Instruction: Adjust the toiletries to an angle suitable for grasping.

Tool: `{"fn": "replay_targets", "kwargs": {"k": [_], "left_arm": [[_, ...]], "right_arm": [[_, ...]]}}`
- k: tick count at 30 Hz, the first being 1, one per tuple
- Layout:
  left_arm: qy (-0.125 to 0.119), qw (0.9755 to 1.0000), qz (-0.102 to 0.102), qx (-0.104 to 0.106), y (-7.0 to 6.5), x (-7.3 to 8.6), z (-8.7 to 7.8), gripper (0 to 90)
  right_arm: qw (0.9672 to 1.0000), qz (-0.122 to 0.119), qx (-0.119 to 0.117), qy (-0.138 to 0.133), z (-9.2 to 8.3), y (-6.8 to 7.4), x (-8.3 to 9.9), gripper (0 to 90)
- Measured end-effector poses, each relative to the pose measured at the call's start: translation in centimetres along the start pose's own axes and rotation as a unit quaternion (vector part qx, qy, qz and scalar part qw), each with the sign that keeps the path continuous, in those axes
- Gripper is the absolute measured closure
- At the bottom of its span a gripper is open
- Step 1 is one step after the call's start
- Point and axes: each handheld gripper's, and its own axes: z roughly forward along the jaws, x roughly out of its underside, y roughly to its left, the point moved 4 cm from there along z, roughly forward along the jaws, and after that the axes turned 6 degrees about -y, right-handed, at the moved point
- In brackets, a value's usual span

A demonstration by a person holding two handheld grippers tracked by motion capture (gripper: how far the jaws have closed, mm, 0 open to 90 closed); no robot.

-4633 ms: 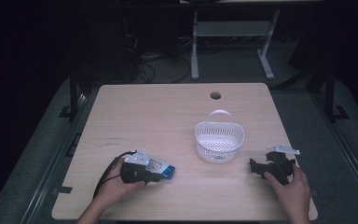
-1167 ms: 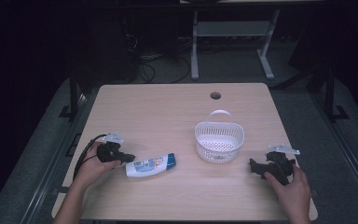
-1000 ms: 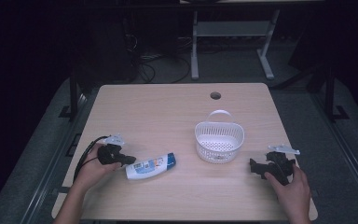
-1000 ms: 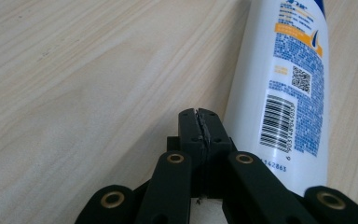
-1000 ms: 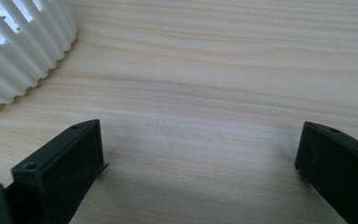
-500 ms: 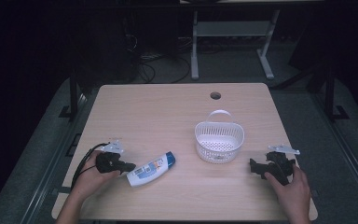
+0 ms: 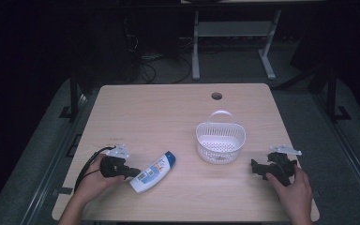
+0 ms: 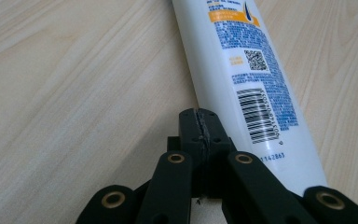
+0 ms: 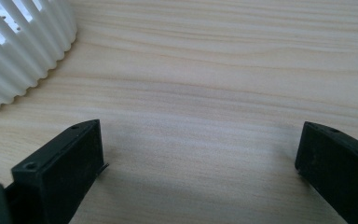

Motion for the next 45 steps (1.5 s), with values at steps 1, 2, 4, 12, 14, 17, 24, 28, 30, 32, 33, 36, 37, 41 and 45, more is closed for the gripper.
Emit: {"fn": "replay_targets", "kwargs": {"k": [1, 2, 4, 12, 14, 17, 24, 28, 30, 32, 33, 36, 37, 41, 45], "left_arm": [[0.0, 1.0, -0.003, -0.007, 0.1, 0.0, -0.1, 88.0], [0.0, 1.0, -0.003, -0.007, 0.1, 0.0, -0.1, 86.6], [-0.001, 0.9999, -0.009, -0.012, 0.4, 0.1, -0.1, 85.5], [-0.01, 0.9981, -0.04, -0.047, 1.5, 0.1, -0.5, 69.8], [-0.009, 0.9973, -0.042, -0.059, 1.8, 0.0, -0.8, 64.5], [-0.019, 0.996, -0.055, -0.068, 1.9, -0.3, -1.1, 55.2], [-0.033, 0.9947, -0.06, -0.077, 2.0, -1.4, -1.9, 43.5], [-0.035, 0.9944, -0.058, -0.081, 1.7, -2.2, -2.0, 40.7], [-0.034, 0.9949, -0.054, -0.078, 1.5, -2.5, -2.0, 40.2], [-0.032, 0.9951, -0.05, -0.079, 1.4, -2.8, -2.0, 38.7], [-0.033, 0.9952, -0.051, -0.077, 1.3, -2.9, -1.9, 38.7], [-0.026, 0.9956, -0.046, -0.078, 1.1, -3.3, -1.8, 37.6], [-0.029, 0.9954, -0.047, -0.078, 1.0, -3.4, -1.7, 37.3], [-0.021, 0.9953, -0.045, -0.084, 0.9, -3.9, -1.6, 35.1], [-0.017, 0.9956, -0.039, -0.083, 0.6, -4.3, -1.4, 34.8]], "right_arm": [[1.0, 0.0, 0.0, 0.0, 0.0, 0.0, 0.0, 0.4], [1.0, 0.0, 0.0, 0.0, 0.0, 0.0, 0.0, 0.4], [1.0, 0.0, 0.0, 0.0, 0.0, 0.0, 0.0, 0.4], [1.0, 0.0, 0.0, 0.0, 0.0, 0.0, 0.0, 0.4], [1.0, 0.0, 0.0, 0.0, 0.0, 0.0, 0.0, 0.4], [1.0, 0.0, 0.0, 0.0, 0.0, 0.0, 0.0, 0.4], [1.0, 0.0, 0.0, 0.0, 0.0, 0.0, 0.0, 0.4], [1.0, 0.0, 0.0, 0.0, 0.0, 0.0, 0.0, 0.4], [1.0, 0.0, 0.0, 0.0, 0.0, 0.0, 0.0, 0.4], [1.0, 0.0, 0.0, 0.0, 0.0, 0.0, 0.0, 0.4], [1.0, 0.0, 0.0, 0.0, 0.0, 0.0, 0.0, 0.4], [1.0, 0.0, 0.0, 0.0, 0.0, 0.0, 0.0, 0.4], [1.0, 0.0, 0.0, 0.0, 0.0, 0.0, 0.0, 0.4], [1.0, 0.0, 0.0, 0.0, 0.0, 0.0, 0.0, 0.4], [1.0, 0.0, 0.0, 0.0, 0.0, 0.0, 0.0, 0.4]]}}
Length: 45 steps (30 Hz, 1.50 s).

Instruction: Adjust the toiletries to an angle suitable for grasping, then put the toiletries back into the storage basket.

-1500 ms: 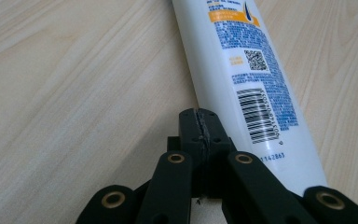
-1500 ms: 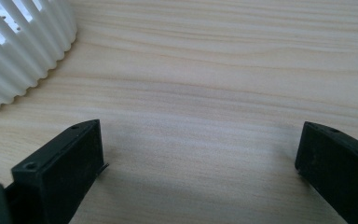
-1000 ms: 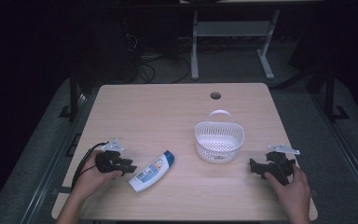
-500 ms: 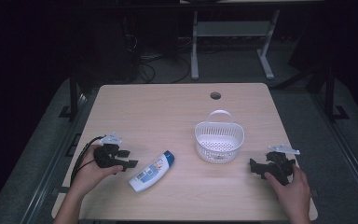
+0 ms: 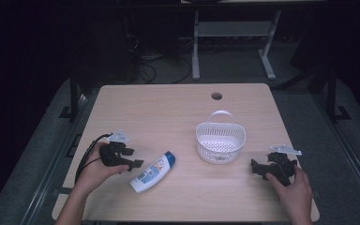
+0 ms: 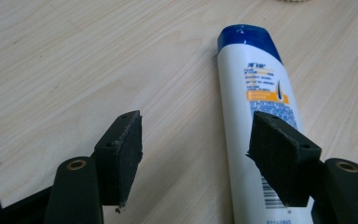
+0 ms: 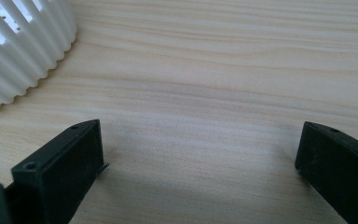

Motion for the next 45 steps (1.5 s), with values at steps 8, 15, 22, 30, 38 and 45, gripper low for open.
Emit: {"fn": "replay_targets", "kwargs": {"k": [8, 15, 22, 30, 38, 45], "left_arm": [[0.006, 0.9999, 0.01, 0.009, -1.4, -1.5, 1.2, 32.2], [0.015, 0.9996, 0.013, 0.019, -2.4, -2.2, 2.4, 31.0], [0.03, 0.999, 0.019, 0.026, -3.5, -2.9, 3.6, 30.4], [0.055, 0.9979, 0.03, 0.017, -4.7, -3.5, 5.5, 28.7], [0.078, 0.9961, 0.041, 0.0, -5.4, -3.7, 7.1, 28.2], [0.096, 0.9947, 0.038, -0.003, -5.4, -3.3, 8.5, 28.1]], "right_arm": [[1.0, 0.0, 0.0, 0.0, 0.0, 0.0, 0.0, 0.4], [1.0, 0.0, 0.0, 0.0, 0.0, 0.0, 0.0, 0.4], [1.0, 0.0, 0.0, 0.0, 0.0, 0.0, 0.0, 0.4], [1.0, 0.0, 0.0, 0.0, 0.0, 0.0, 0.0, 0.4], [1.0, 0.0, 0.0, 0.0, 0.0, 0.0, 0.0, 0.4], [1.0, 0.0, 0.0, 0.0, 0.0, 0.0, 0.0, 0.4]]}}
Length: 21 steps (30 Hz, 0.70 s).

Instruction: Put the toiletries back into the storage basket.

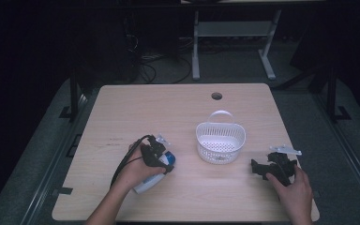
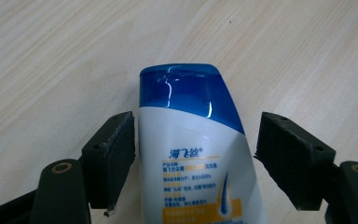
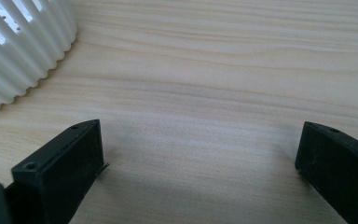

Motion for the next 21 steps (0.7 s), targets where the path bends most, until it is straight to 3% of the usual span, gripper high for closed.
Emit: {"fn": "replay_targets", "kwargs": {"k": [12, 21], "left_arm": [[0.011, 0.9999, -0.005, -0.003, 0.1, 0.5, 1.0, 28.1], [0.017, 0.9994, 0.012, -0.029, -0.5, 0.5, 1.2, 28.1]], "right_arm": [[1.0, 0.0, 0.0, 0.0, 0.0, 0.0, 0.0, 0.4], [1.0, 0.0, 0.0, 0.0, 0.0, 0.0, 0.0, 0.4]]}}
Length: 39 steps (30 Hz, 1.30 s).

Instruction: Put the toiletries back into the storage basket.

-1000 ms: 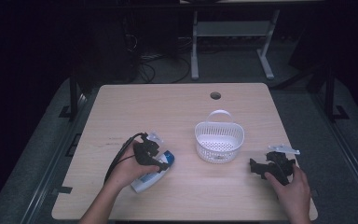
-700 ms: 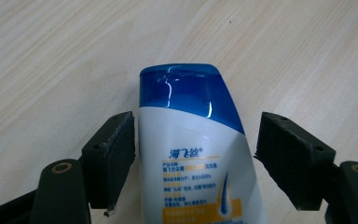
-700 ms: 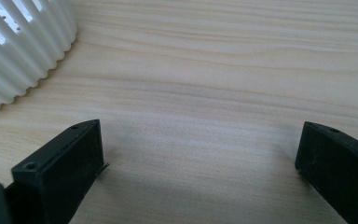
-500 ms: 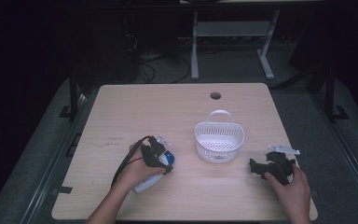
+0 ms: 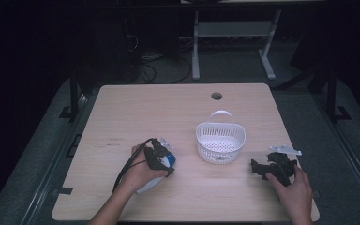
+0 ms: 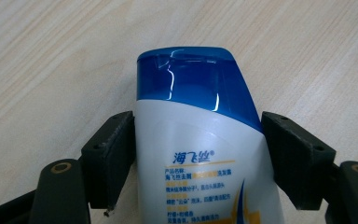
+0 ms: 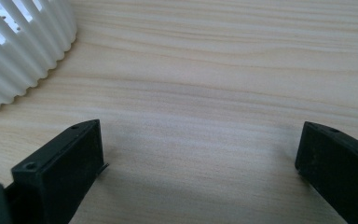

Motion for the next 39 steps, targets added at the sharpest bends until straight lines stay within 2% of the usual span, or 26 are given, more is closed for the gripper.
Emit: {"fn": "replay_targets", "kwargs": {"k": [7, 14, 21, 35, 39], "left_arm": [[-0.006, 1.0, -0.005, -0.005, 0.0, 0.0, -0.1, 32.8], [0.001, 0.9999, -0.012, -0.007, 0.0, -0.1, -0.2, 34.6], [-0.007, 0.9997, -0.022, 0.009, 0.3, 0.1, -0.5, 35.2], [-0.065, 0.9968, -0.035, 0.029, 1.3, 0.2, -2.9, 35.7], [-0.098, 0.9936, -0.041, 0.04, 1.7, 0.1, -4.0, 35.9]], "right_arm": [[1.0, 0.0, 0.0, 0.0, 0.0, 0.0, 0.0, 0.4], [1.0, 0.0, -0.001, 0.0, 0.0, 0.0, 0.0, 0.4], [1.0, -0.001, -0.001, 0.0, 0.0, 0.0, 0.0, 0.4], [1.0, -0.001, -0.002, 0.0, 0.1, 0.0, 0.0, 0.4], [1.0, -0.001, -0.002, 0.0, 0.1, 0.0, 0.0, 0.4]]}}
